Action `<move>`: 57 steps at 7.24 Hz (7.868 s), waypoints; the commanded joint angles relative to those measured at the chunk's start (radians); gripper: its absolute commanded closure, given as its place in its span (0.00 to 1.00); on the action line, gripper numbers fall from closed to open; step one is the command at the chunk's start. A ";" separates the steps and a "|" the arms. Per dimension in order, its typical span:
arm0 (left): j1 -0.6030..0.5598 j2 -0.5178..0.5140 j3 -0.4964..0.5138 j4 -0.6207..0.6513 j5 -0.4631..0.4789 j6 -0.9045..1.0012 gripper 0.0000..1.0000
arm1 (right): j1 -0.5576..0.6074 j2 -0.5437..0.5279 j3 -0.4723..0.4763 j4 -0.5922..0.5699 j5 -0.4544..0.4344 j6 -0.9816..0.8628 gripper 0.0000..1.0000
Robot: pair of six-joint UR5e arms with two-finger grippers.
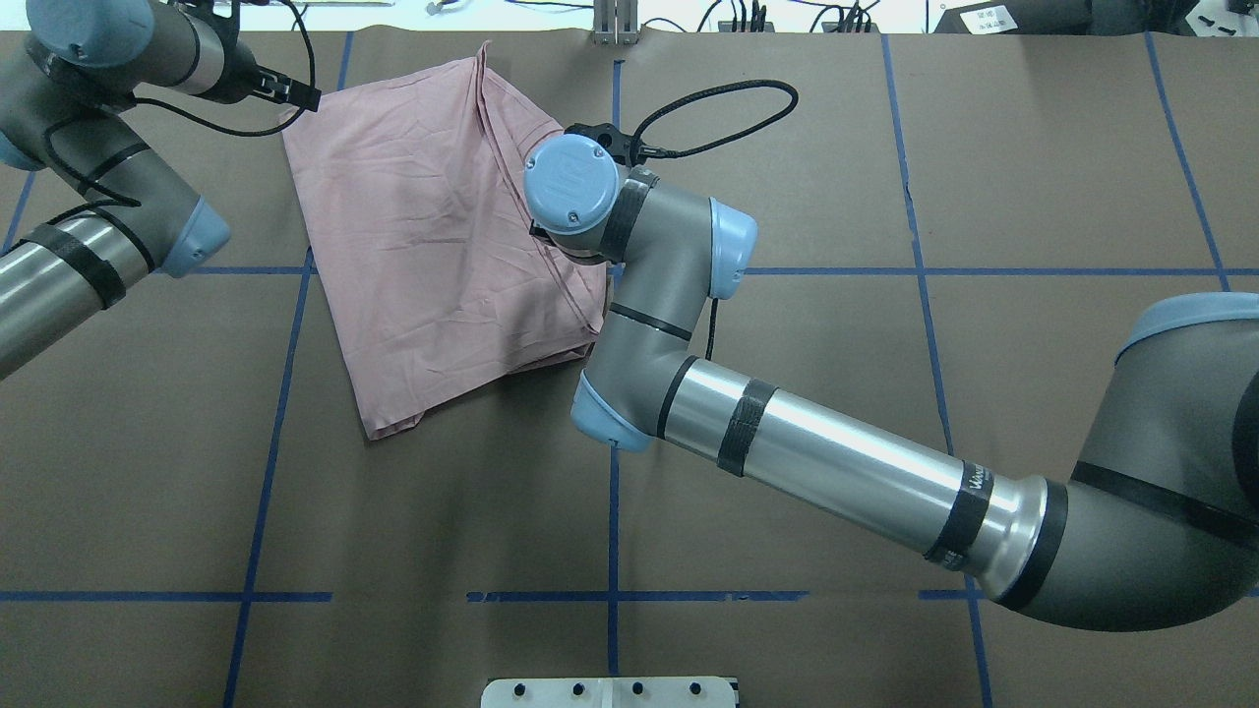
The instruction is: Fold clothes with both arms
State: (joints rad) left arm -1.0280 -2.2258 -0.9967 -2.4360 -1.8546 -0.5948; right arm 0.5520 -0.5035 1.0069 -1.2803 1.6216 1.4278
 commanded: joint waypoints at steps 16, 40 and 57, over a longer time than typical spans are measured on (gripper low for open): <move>0.002 0.012 -0.020 -0.002 0.000 -0.002 0.00 | -0.032 0.017 0.004 -0.098 -0.045 -0.064 1.00; 0.713 0.445 -0.988 0.449 0.262 -0.865 0.04 | -0.342 -0.681 1.049 -0.249 -0.330 0.049 0.00; 0.819 0.433 -0.947 0.449 0.285 -0.895 1.00 | -0.346 -0.665 0.992 -0.252 -0.330 0.221 0.01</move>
State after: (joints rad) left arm -0.2086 -1.7914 -1.9418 -1.9865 -1.5681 -1.4897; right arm 0.2084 -1.1766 2.0255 -1.5312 1.2908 1.5730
